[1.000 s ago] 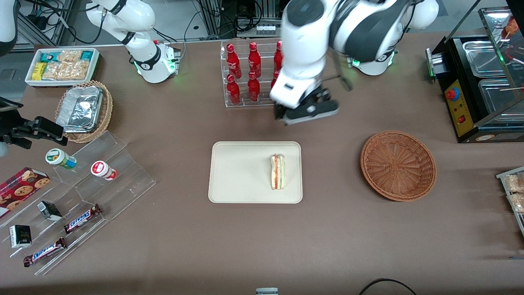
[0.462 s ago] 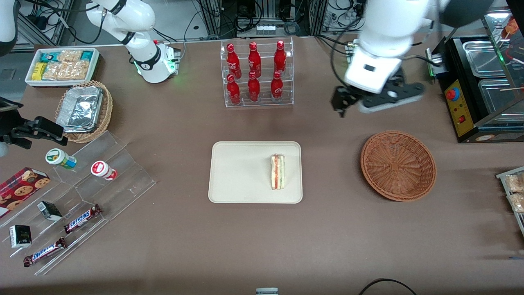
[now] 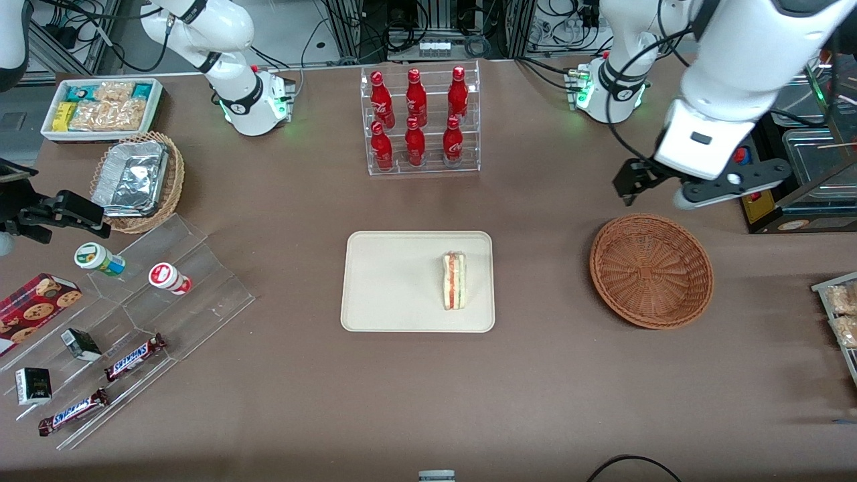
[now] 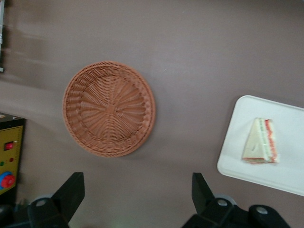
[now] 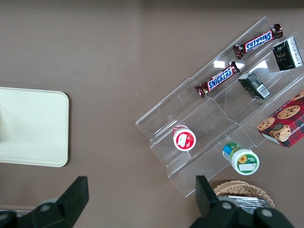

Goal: Place sandwich from basket to tray

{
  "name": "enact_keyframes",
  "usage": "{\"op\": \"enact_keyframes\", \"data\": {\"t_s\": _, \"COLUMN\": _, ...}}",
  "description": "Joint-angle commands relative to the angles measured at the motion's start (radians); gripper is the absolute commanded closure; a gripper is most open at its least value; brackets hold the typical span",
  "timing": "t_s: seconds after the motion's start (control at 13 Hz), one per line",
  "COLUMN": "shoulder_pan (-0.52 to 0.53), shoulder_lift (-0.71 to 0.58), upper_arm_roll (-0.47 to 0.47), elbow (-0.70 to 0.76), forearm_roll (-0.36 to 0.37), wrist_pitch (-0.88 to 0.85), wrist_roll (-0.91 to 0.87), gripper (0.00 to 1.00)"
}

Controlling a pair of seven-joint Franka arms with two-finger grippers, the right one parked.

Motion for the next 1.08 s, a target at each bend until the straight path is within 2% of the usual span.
{"op": "enact_keyframes", "data": {"t_s": 0.0, "shoulder_pan": 0.043, "shoulder_lift": -0.11, "upper_arm_roll": 0.026, "elbow": -0.142, "forearm_roll": -0.032, "wrist_pitch": 0.04, "wrist_roll": 0.085, "gripper": 0.0}}
{"op": "enact_keyframes", "data": {"t_s": 0.15, "shoulder_pan": 0.049, "shoulder_lift": -0.146, "upper_arm_roll": 0.086, "elbow": -0.179, "forearm_roll": -0.059, "wrist_pitch": 0.029, "wrist_roll": 0.122, "gripper": 0.0}}
{"op": "enact_keyframes", "data": {"t_s": 0.31, "shoulder_pan": 0.063, "shoulder_lift": -0.157, "upper_arm_roll": 0.131, "elbow": -0.172, "forearm_roll": -0.062, "wrist_pitch": -0.006, "wrist_roll": 0.232, "gripper": 0.0}}
{"op": "enact_keyframes", "data": {"t_s": 0.54, "shoulder_pan": 0.156, "shoulder_lift": -0.149, "upper_arm_roll": 0.119, "elbow": -0.161, "forearm_roll": -0.09, "wrist_pitch": -0.014, "wrist_roll": 0.308, "gripper": 0.0}}
{"op": "enact_keyframes", "data": {"t_s": 0.85, "shoulder_pan": 0.334, "shoulder_lift": -0.115, "upper_arm_roll": -0.102, "elbow": -0.14, "forearm_roll": -0.105, "wrist_pitch": -0.001, "wrist_roll": 0.3, "gripper": 0.0}}
{"op": "enact_keyframes", "data": {"t_s": 1.0, "shoulder_pan": 0.331, "shoulder_lift": -0.112, "upper_arm_roll": -0.115, "elbow": -0.132, "forearm_roll": -0.11, "wrist_pitch": -0.001, "wrist_roll": 0.297, "gripper": 0.0}}
